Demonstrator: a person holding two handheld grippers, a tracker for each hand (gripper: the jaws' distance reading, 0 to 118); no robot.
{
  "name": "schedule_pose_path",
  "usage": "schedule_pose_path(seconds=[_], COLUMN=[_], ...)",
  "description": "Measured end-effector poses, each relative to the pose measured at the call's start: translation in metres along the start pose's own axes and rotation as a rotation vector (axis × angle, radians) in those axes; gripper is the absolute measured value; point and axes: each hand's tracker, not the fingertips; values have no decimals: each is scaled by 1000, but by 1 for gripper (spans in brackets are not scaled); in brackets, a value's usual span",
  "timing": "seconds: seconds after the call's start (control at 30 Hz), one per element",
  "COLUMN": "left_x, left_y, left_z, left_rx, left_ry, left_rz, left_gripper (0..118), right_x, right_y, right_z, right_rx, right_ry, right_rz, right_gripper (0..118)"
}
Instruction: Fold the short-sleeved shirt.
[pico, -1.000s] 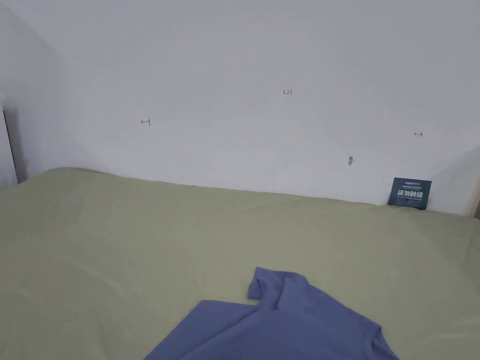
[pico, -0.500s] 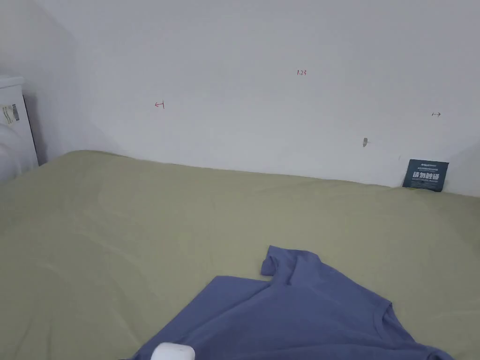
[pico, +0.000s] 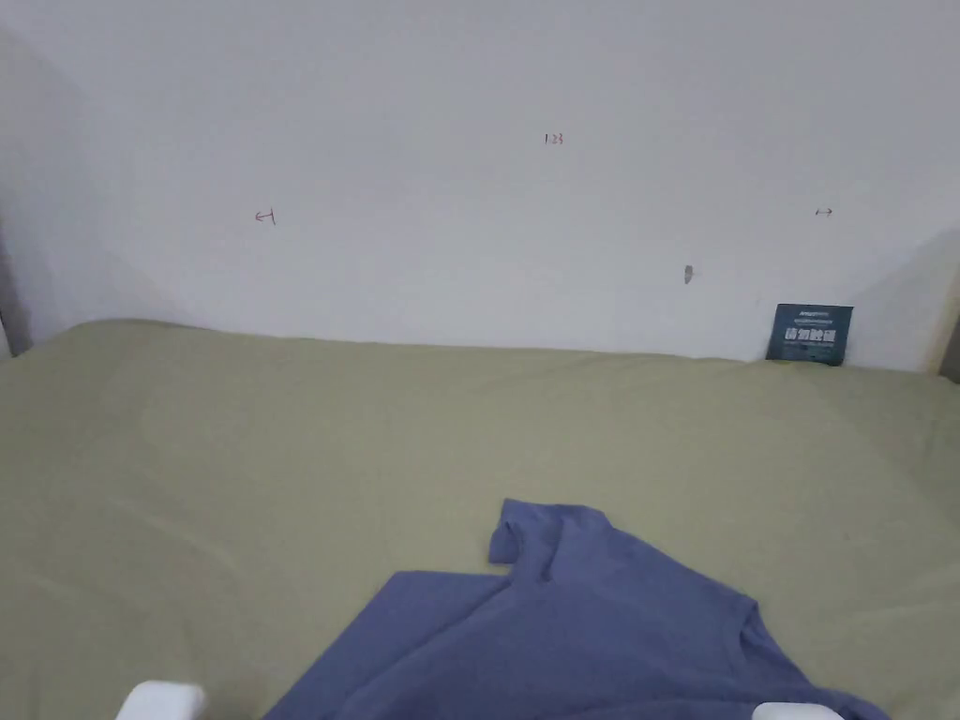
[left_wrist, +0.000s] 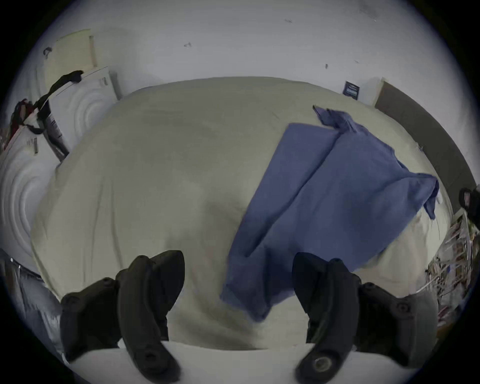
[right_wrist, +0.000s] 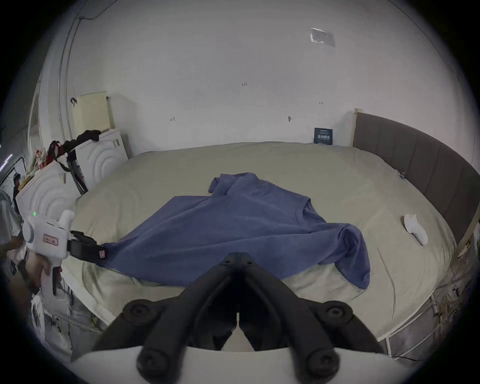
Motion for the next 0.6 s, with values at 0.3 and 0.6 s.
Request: schedule_pose_path(seconds=[0.3,0.6], left_x=[23,27], left_y=[-13,-8], left_z=[-5,-3], left_rx=[77,113], left_ry=[-16,-57], left_rz=[39,53], left_gripper=[4,4], right_x=[13,68], right_y=[27,179], right_z=[-33,-229], right_rx=[-11,-200], right_ry=[11,102], right_rz=[29,406], right_gripper=[1,96])
